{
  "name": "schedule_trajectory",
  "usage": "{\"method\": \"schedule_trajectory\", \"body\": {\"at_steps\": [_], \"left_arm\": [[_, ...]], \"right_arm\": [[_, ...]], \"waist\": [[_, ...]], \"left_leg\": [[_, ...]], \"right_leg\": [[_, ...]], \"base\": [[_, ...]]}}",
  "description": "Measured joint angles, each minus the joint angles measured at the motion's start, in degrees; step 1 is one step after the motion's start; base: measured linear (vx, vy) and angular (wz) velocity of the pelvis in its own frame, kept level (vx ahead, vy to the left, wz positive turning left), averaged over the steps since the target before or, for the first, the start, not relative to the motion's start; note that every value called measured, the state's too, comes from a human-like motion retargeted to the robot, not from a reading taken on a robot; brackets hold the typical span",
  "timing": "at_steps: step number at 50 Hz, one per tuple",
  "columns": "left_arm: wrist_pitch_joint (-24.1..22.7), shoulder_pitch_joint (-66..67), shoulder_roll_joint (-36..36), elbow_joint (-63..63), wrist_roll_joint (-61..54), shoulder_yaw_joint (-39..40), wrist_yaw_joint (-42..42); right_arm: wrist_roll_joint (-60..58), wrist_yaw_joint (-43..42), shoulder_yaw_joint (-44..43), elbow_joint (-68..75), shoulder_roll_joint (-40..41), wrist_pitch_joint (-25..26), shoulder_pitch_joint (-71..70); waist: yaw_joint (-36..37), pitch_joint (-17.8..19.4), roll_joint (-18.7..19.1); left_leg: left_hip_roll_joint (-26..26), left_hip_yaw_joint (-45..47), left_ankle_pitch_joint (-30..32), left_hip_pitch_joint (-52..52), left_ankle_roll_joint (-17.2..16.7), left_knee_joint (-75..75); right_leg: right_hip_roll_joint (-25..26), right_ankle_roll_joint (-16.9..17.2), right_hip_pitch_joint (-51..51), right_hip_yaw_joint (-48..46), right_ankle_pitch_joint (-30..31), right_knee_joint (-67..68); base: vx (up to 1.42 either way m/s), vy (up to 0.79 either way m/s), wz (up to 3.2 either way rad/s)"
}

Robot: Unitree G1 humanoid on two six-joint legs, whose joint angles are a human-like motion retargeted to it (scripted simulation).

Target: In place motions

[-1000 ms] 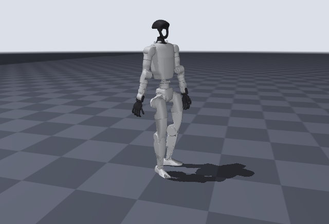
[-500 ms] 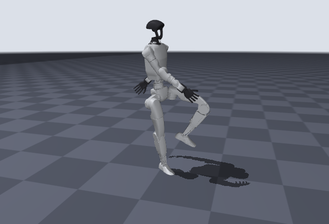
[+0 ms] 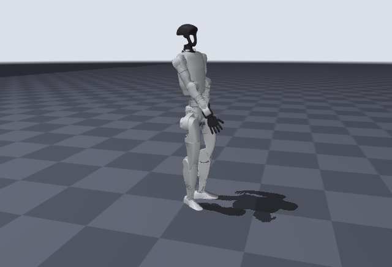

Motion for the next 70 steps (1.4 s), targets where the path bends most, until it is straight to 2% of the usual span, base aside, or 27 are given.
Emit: {"method": "schedule_trajectory", "body": {"at_steps": [3,7,13,20,23,25,28,30,31,33,35,36,39,43,47,52,57,61,66,67,68,70], "left_arm": [[-0.13,-3.00,0.40,-1.46,2.74,-2.18,0.27],[-0.96,-4.69,1.93,-2.76,4.75,-5.39,2.43],[0.42,-2.97,2.48,-0.27,3.71,-4.61,1.73],[3.61,-1.92,3.12,2.91,3.05,-4.25,0.17],[4.48,-2.13,3.50,2.91,2.53,-6.95,1.57],[4.01,-3.70,3.90,2.91,-0.15,-11.89,5.10],[4.73,-7.67,2.86,2.91,-1.80,-17.23,8.49],[4.42,-13.12,1.10,2.91,-1.38,-18.93,8.59],[3.46,-15.98,0.25,2.91,-1.54,-19.21,8.29],[1.82,-21.06,-1.22,2.91,-1.65,-18.99,8.23],[0.11,-27.65,-2.57,1.36,-1.76,-16.82,9.19],[-0.25,-30.00,-3.11,-0.37,-2.38,-15.79,9.94],[-1.60,-36.29,-4.57,-6.44,-5.12,-12.92,11.90],[-4.12,-43.03,-4.92,-13.08,-8.32,-10.89,14.21],[-5.25,-46.88,-3.98,-16.51,-8.76,-10.66,16.49],[-5.08,-47.99,-2.60,-16.61,-7.67,-10.63,16.60],[-5.85,-42.79,-3.11,-13.14,-7.48,-12.53,16.34],[-5.01,-36.35,-4.23,-9.21,-5.40,-16.25,13.26],[-3.19,-27.50,-5.90,-3.06,-1.57,-17.32,9.49],[-2.77,-25.78,-6.27,-1.76,-1.19,-17.42,8.63],[-2.40,-24.22,-6.59,-0.72,-0.95,-17.52,7.90],[-1.79,-21.28,-7.04,1.35,-0.64,-17.44,6.72]], "right_arm": [[0.52,-1.58,0.45,2.03,0.30,1.41,0.36],[2.22,-1.12,0.60,2.18,-0.49,0.72,0.00],[0.57,-0.77,0.49,-0.83,-0.30,-0.43,1.98],[-0.84,1.44,0.02,-4.11,-2.23,0.64,7.56],[-0.86,1.10,-0.72,-3.90,-3.77,-0.19,11.47],[-2.40,0.39,-1.38,-3.48,-4.98,-0.68,15.08],[-5.23,-1.15,-3.00,-2.95,-6.33,-0.83,19.69],[-6.89,-2.89,-3.82,-1.90,-7.89,-1.26,23.39],[-7.66,-3.61,-4.18,-1.27,-8.66,-1.13,24.65],[-9.07,-4.90,-4.99,0.10,-10.04,-0.70,26.54],[-10.75,-6.76,-6.30,2.77,-12.04,0.89,28.53],[-11.08,-7.52,-7.09,4.10,-12.84,1.75,29.16],[-11.38,-9.34,-9.90,7.85,-14.93,4.43,31.70],[-9.28,-11.60,-12.98,12.50,-17.52,6.62,34.72],[-5.70,-14.06,-15.40,15.17,-18.89,7.85,36.51],[-3.95,-14.24,-16.13,15.14,-18.52,7.57,35.88],[-5.32,-11.18,-14.55,12.66,-16.37,6.58,33.24],[-5.31,-8.97,-12.40,8.34,-13.56,5.44,31.43],[-6.14,-7.21,-8.18,0.37,-9.87,4.18,28.06],[-6.64,-6.90,-7.19,-1.27,-9.30,3.92,27.29],[-7.30,-6.66,-6.15,-2.62,-8.89,3.54,26.63],[-9.29,-5.66,-3.77,-5.08,-8.30,2.59,25.38]], "waist": [[-4.06,0.17,0.02],[-1.33,2.68,-0.60],[0.86,1.23,-1.13],[-0.22,1.86,-2.28],[-0.13,1.65,-2.80],[-0.65,2.03,-3.09],[-1.96,3.05,-2.53],[-3.17,4.84,-1.53],[-4.37,5.92,-1.02],[-6.54,7.44,-0.17],[-11.11,9.61,1.02],[-13.63,10.68,1.38],[-20.34,13.81,3.02],[-26.02,17.06,4.75],[-28.48,18.22,5.55],[-28.30,17.16,4.48],[-23.91,12.35,3.40],[-18.89,9.48,2.78],[-14.10,6.33,0.87],[-13.26,5.71,0.18],[-12.38,5.10,-0.40],[-10.57,3.96,-1.96]], "left_leg": [[-1.25,-2.16,1.56,-2.02,0.39,-1.83],[-2.93,0.85,1.05,-0.09,2.04,-3.55],[-3.84,4.71,-0.12,0.84,2.73,-4.78],[-4.55,6.26,-2.04,2.54,3.83,-4.47],[-4.51,6.13,-2.51,2.77,4.16,-4.28],[-4.31,5.98,-2.84,3.09,4.47,-4.07],[-3.28,4.88,-2.93,3.39,4.93,-3.79],[-1.76,4.41,-2.83,3.60,5.12,-3.48],[-1.14,3.95,-2.76,3.69,5.24,-3.22],[-0.27,3.22,-2.65,3.54,5.53,-2.81],[0.84,1.63,-2.93,3.00,6.11,-1.71],[1.18,0.28,-2.97,2.74,6.39,-1.29],[3.49,-3.65,-3.00,1.77,6.99,0.19],[7.09,-6.31,-3.22,0.62,7.05,2.30],[9.49,-7.01,-3.83,-0.56,6.90,4.35],[8.55,-5.16,-4.31,0.25,6.77,3.90],[5.25,-0.38,-3.98,2.07,6.15,0.41],[3.66,3.15,-4.16,3.66,5.42,-1.33],[0.34,6.63,-4.96,5.20,4.64,-2.41],[-0.66,7.05,-5.17,5.38,4.53,-2.47],[-1.45,7.46,-5.43,5.37,4.41,-2.35],[-3.14,8.30,-5.95,5.78,4.01,-2.29]], "right_leg": [[-1.91,1.20,-1.39,-2.43,0.17,0.28],[-3.19,2.11,-1.61,-0.98,1.39,0.89],[-4.22,3.54,-2.98,2.05,3.09,0.64],[-4.97,4.68,-3.37,3.90,2.58,3.63],[-5.54,5.31,-4.26,4.20,1.50,6.70],[-6.28,5.45,-5.91,4.15,1.72,11.68],[-7.58,6.10,-9.71,3.77,7.05,21.90],[-9.10,5.43,-15.43,4.20,14.43,35.06],[-10.03,3.30,-18.47,3.85,14.60,41.72],[-12.75,0.38,-23.63,2.23,12.24,53.16],[-19.45,-4.83,-30.26,-2.26,7.93,67.63],[-20.96,-5.75,-33.44,-2.46,6.59,72.51],[-22.18,-6.63,-43.63,-2.14,4.70,83.27],[-21.98,-7.32,-54.79,-2.49,4.49,88.21],[-20.87,-8.06,-58.95,-4.17,3.54,86.76],[-18.96,-6.55,-55.63,-2.36,4.79,81.98],[-16.19,-2.89,-44.43,-0.73,7.73,70.62],[-11.12,-0.43,-32.68,0.78,10.76,56.21],[-4.50,2.89,-15.92,7.95,16.64,29.43],[-3.71,3.80,-12.56,9.93,15.83,23.44],[-3.02,5.22,-9.53,11.62,10.40,18.16],[-3.34,3.50,-4.15,7.65,1.42,8.46]], "base": [[-0.05,0.12,0.58],[0.06,0.07,-0.59],[0.17,0.13,-0.59],[0.15,0.07,-0.23],[0.17,0.11,-0.05],[0.12,0.10,0.04],[0.08,0.09,0.21],[-0.04,0.09,0.18],[-0.10,0.10,0.22],[-0.10,0.17,0.35],[-0.15,0.20,0.68],[-0.15,0.16,1.02],[-0.11,0.08,1.10],[-0.03,0.01,0.50],[0.00,0.00,0.00],[-0.02,0.00,-0.27],[0.07,-0.05,-0.74],[0.10,-0.08,-0.73],[0.07,-0.09,-0.55],[0.05,-0.17,-0.30],[0.05,-0.17,-0.31],[0.07,-0.16,-0.28]]}}
